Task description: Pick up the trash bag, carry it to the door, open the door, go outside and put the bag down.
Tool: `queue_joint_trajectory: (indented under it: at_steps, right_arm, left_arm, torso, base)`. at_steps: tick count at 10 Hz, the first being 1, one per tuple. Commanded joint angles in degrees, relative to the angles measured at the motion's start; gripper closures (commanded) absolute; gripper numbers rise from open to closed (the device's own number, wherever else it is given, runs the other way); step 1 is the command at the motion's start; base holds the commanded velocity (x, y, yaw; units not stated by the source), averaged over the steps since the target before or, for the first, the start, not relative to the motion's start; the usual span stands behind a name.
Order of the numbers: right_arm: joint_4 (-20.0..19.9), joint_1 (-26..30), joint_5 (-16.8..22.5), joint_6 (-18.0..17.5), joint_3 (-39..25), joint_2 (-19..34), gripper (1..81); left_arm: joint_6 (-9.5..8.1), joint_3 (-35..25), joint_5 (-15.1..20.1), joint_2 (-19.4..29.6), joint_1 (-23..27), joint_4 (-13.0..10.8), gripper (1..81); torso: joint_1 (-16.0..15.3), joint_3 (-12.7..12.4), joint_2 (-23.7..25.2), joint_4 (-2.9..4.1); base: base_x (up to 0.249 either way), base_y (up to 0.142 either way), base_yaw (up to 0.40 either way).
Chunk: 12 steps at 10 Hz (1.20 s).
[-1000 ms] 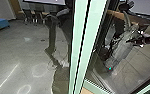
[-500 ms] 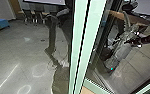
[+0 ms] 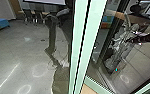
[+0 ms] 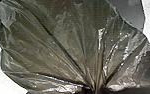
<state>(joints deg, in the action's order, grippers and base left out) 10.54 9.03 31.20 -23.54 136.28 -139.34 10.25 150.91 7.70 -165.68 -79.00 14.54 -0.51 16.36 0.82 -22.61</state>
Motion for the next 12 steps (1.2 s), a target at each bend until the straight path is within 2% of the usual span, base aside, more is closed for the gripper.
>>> queue_joint_trajectory:
  at_steps: [1, 3, 8, 12]
  right_arm:
    - [4.48, 13.50, -3.87, 1.22, 2.05, 2.28, 1.0]
    - [5.53, 14.20, -3.60, 1.22, 2.05, 3.42, 1.0]
    - [6.33, 10.52, -4.48, 1.65, 0.29, 10.63, 1.0]
    - [6.95, 9.11, -5.87, 3.59, 1.69, 11.69, 1.0]
  left_arm:
    - [-0.06, -0.26, 4.60, -0.09, 1.61, 0.93, 81.1]
    - [-0.06, -0.26, 4.60, -0.18, 1.60, 0.93, 81.1]
    - [-0.06, -0.26, 4.60, -0.44, 1.60, 0.84, 81.1]
    - [0.03, -0.26, 5.22, -0.71, 1.60, 0.66, 81.1]
  torso:
    - [0.00, 0.00, 0.00, 0.00]
    - [0.00, 0.00, 0.00, 0.00]
    - [-0.02, 0.00, 0.00, 0.00]
    - [-0.02, 0.00, 0.00, 0.00]
  base:
    - [0.000, 0.000, 0.000]
    - [0.000, 0.000, 0.000]
    - [0.000, 0.000, 0.000]
    - [0.000, 0.000, 0.000]
